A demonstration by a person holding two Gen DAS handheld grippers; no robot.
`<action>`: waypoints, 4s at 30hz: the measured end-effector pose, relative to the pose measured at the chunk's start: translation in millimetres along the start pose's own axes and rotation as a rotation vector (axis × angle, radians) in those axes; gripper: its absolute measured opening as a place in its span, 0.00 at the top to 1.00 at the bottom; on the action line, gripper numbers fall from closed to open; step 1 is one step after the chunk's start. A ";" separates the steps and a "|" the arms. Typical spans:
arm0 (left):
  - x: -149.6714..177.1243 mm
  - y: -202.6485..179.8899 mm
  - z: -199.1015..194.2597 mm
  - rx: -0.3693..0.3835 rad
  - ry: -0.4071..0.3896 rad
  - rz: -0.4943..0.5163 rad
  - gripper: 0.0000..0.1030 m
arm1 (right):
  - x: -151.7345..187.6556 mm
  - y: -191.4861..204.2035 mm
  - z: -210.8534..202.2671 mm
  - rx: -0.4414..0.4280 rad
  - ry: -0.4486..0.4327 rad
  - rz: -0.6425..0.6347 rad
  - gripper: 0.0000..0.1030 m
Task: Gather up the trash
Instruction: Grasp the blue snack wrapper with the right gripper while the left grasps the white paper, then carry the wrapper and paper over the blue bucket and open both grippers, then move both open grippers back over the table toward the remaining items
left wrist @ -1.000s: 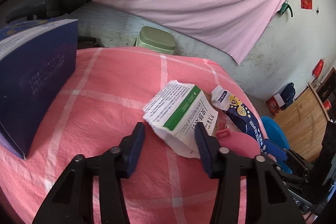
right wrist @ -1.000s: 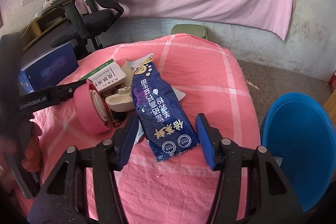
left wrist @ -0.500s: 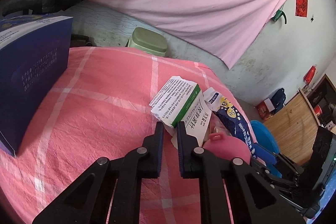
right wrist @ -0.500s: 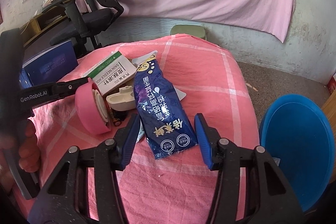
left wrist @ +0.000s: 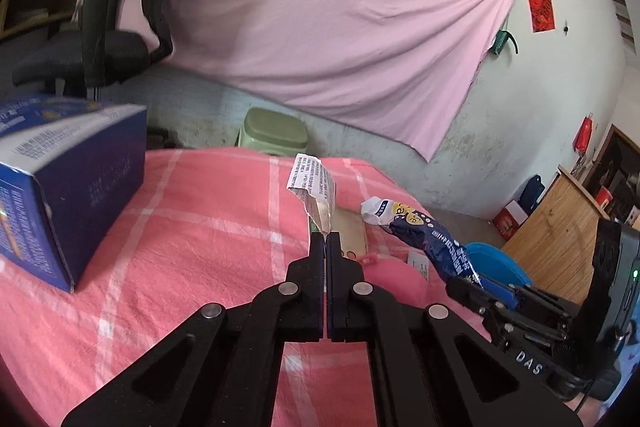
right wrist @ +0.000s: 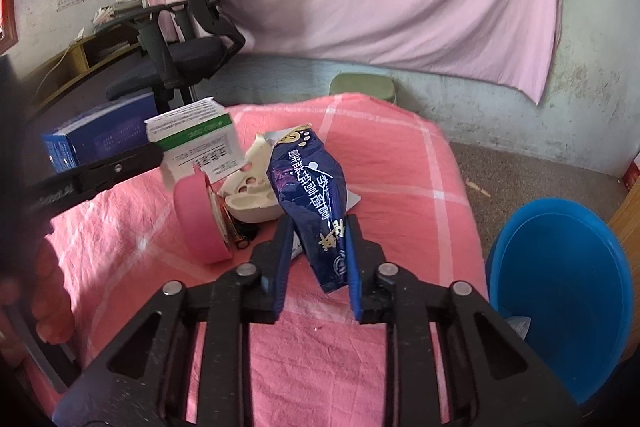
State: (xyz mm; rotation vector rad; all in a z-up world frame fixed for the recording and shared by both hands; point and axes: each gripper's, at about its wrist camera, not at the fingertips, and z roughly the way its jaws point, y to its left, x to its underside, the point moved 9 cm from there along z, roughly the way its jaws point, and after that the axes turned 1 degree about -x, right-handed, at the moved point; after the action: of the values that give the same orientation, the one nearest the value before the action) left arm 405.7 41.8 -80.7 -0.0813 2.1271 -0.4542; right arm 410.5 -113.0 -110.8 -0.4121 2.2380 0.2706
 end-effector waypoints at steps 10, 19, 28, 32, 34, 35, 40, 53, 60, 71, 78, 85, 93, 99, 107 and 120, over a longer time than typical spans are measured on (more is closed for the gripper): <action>3.7 -18.4 -41.8 -0.082 -0.159 0.103 1.00 | -14.0 2.3 -37.9 0.028 -0.188 -0.007 0.61; -7.1 -77.5 -86.3 -0.073 -0.404 0.238 1.00 | -38.3 -0.8 -113.9 0.067 -0.531 0.003 0.61; -11.8 -152.1 -117.8 0.000 -0.539 0.349 1.00 | -38.6 -26.6 -184.1 0.169 -0.725 0.040 0.61; -12.4 -194.9 -118.6 0.065 -0.553 0.397 1.00 | -28.9 -51.1 -206.7 0.229 -0.758 0.068 0.61; -10.0 -218.7 -113.8 0.093 -0.557 0.429 1.00 | -21.9 -67.3 -220.5 0.257 -0.772 0.100 0.61; -7.2 -231.9 -111.2 0.110 -0.558 0.443 1.00 | -18.5 -74.4 -226.3 0.270 -0.776 0.109 0.61; 8.8 -285.8 -93.7 0.175 -0.527 0.481 1.00 | 1.4 -123.2 -243.7 0.349 -0.755 0.174 0.61; 67.4 -358.5 30.3 0.251 -0.140 0.511 1.00 | 71.1 -232.8 -189.2 0.403 -0.426 0.408 0.61; 85.5 -367.9 89.7 0.256 0.087 0.448 1.00 | 93.7 -248.4 -158.0 0.359 -0.294 0.496 0.61; 82.1 -358.5 115.3 0.248 0.210 0.348 1.00 | 110.7 -260.6 -127.2 0.342 -0.175 0.549 0.55; 75.8 -332.0 102.6 0.240 0.214 0.287 1.00 | 106.8 -257.1 -124.2 0.322 -0.178 0.549 0.48; 58.0 -301.0 79.9 0.189 0.142 0.279 1.00 | 92.6 -247.9 -135.0 0.330 -0.226 0.523 0.41; 29.4 -260.1 39.3 0.117 0.018 0.272 1.00 | 49.8 -212.9 -181.3 0.301 -0.437 0.445 0.21; 9.0 -218.3 2.0 0.024 -0.082 0.261 0.47 | 21.0 -174.3 -201.5 0.250 -0.569 0.382 0.01; -16.8 -146.3 -55.6 -0.107 -0.266 0.189 0.09 | -4.8 -125.3 -208.1 0.202 -0.660 0.287 0.00; -22.8 -78.3 -125.4 -0.248 -0.505 0.222 0.02 | -23.3 -49.0 -196.5 0.167 -0.718 0.123 0.00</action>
State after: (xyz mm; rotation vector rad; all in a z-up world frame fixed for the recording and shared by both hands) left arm 307.5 10.6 27.6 -0.0896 1.6586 -0.0264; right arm 306.0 -217.7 29.4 -0.0618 1.5630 0.2443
